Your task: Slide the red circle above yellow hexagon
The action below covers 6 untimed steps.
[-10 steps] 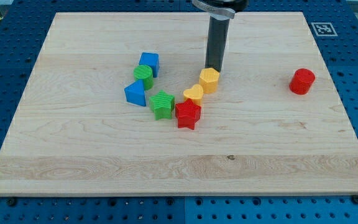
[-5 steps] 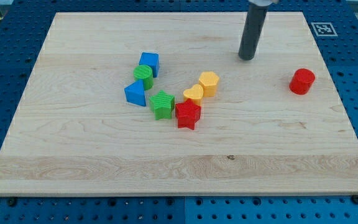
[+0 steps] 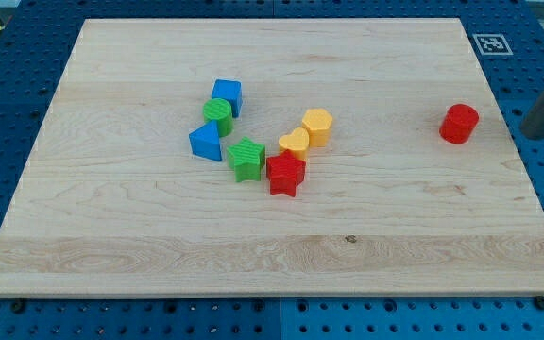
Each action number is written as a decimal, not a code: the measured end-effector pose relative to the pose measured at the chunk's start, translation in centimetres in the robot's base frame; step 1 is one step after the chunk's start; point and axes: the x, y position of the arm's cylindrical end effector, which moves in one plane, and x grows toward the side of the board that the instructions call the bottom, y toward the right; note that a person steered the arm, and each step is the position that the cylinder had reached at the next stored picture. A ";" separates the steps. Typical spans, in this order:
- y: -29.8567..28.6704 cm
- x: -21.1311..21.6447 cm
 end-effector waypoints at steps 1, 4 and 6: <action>-5.8 -0.5; -12.3 -4.5; -17.9 -5.3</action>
